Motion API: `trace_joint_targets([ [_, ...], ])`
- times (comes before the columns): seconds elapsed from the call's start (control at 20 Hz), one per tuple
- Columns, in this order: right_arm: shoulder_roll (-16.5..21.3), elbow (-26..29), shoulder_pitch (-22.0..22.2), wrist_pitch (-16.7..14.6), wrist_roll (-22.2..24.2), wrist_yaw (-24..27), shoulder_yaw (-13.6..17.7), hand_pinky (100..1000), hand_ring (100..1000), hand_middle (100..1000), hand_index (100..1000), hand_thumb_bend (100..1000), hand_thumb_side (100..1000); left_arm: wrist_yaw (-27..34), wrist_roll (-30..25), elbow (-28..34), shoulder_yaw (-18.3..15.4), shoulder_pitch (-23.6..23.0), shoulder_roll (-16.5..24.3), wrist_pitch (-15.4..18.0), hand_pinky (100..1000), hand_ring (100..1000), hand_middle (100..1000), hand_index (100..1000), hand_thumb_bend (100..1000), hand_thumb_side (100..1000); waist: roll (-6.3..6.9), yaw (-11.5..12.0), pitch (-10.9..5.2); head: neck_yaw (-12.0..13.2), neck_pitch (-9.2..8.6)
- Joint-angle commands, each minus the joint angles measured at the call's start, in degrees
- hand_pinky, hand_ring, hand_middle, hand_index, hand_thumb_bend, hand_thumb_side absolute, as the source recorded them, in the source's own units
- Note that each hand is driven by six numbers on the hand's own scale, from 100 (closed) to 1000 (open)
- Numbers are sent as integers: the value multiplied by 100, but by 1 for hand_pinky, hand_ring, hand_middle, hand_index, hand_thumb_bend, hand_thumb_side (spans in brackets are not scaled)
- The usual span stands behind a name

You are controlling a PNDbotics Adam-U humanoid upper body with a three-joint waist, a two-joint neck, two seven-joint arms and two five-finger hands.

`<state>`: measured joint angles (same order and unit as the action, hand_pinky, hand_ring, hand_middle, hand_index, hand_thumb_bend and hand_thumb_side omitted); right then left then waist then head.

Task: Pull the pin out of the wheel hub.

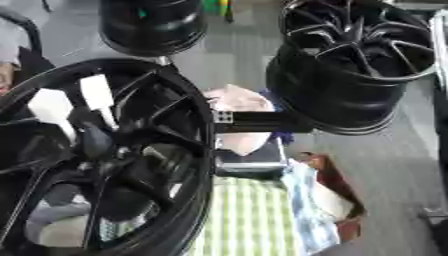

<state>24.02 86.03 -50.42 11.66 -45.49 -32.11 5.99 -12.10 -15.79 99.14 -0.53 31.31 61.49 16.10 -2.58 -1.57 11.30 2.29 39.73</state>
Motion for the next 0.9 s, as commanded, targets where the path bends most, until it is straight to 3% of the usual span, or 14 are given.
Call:
trace_joint_targets([
  [0.05, 128, 80, -125, 21, -20, 16, 23, 744, 790, 730, 816, 100, 571, -13, -98, 13, -27, 117, 273, 27, 863, 882, 775, 862, 353, 415, 18, 5, -98, -7, 23],
  [0.5, 96, 77, -97, 16, -68, 38, 22, 744, 789, 729, 816, 100, 583, -66, -403, 20, 174, 329, 286, 162, 877, 895, 785, 890, 394, 402, 9, -9, -113, -10, -14],
  [0.55, 93, 70, -96, 18, -70, 42, 19, 744, 789, 729, 816, 100, 578, -104, -532, 20, 253, 388, 300, 213, 888, 908, 794, 905, 458, 388, 6, -12, -115, -15, -17],
  [0.6, 91, 62, -97, 18, -72, 46, 16, 744, 789, 729, 816, 100, 584, -148, -692, 18, 337, 455, 313, 278, 893, 913, 804, 911, 428, 395, 4, -13, -116, -18, -24],
  [0.7, 83, 54, -102, 14, -73, 49, 8, 744, 789, 729, 816, 100, 585, -224, -1107, -9, 534, 624, 325, 432, 915, 937, 824, 924, 458, 386, 4, -14, -117, -21, -32],
  [0.75, 78, 49, -106, 13, -72, 50, 3, 743, 788, 728, 815, 100, 587, -242, -1318, -33, 643, 731, 323, 519, 926, 944, 824, 902, 488, 322, 6, -16, -117, -24, -41],
  [0.9, 55, 33, -116, 9, -70, 61, -11, 743, 788, 727, 815, 100, 592, -190, -1944, -190, 987, 1060, 268, 770, 937, 959, 834, 903, 525, 316, 12, -26, -117, -29, -56],
])
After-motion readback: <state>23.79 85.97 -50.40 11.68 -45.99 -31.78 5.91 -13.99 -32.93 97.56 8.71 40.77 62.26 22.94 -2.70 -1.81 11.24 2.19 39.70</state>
